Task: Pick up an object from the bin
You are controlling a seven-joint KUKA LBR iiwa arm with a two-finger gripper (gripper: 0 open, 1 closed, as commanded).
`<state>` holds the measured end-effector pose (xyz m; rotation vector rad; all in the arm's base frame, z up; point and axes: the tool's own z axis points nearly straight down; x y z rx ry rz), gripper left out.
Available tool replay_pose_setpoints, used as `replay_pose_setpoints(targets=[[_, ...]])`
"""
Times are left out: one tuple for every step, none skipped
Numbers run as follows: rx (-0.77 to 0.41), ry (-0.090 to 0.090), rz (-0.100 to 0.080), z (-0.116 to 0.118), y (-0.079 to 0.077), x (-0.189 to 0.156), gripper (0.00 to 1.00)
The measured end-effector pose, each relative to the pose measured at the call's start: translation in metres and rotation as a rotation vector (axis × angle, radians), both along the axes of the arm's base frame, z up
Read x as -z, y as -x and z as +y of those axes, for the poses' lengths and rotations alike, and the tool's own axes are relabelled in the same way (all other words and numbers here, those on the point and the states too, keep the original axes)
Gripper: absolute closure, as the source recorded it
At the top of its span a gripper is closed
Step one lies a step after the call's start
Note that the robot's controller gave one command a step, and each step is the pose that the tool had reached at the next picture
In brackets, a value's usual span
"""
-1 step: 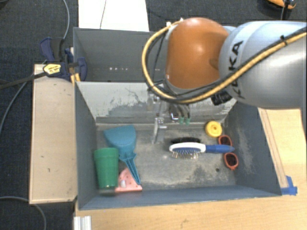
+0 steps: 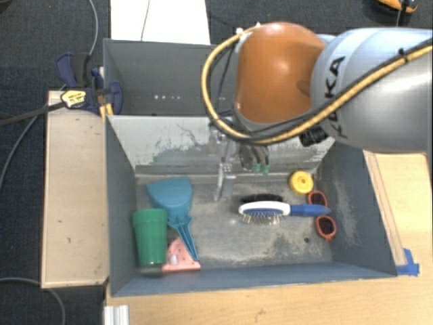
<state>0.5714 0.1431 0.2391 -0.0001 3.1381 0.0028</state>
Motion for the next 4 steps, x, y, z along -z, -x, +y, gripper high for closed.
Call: replay_pose_setpoints(targets=[[-0.071,0.000,-0.002,0.031,0.017,0.060,0.00],[0.058,0.001,0.005,0.045,0.028,0.087,0.00],[0.031,-0.003,-0.007,0.084,0.032,0.091,0.00],[0.301,-0.001,0.006,0.105,0.039,0.150,0.00]])
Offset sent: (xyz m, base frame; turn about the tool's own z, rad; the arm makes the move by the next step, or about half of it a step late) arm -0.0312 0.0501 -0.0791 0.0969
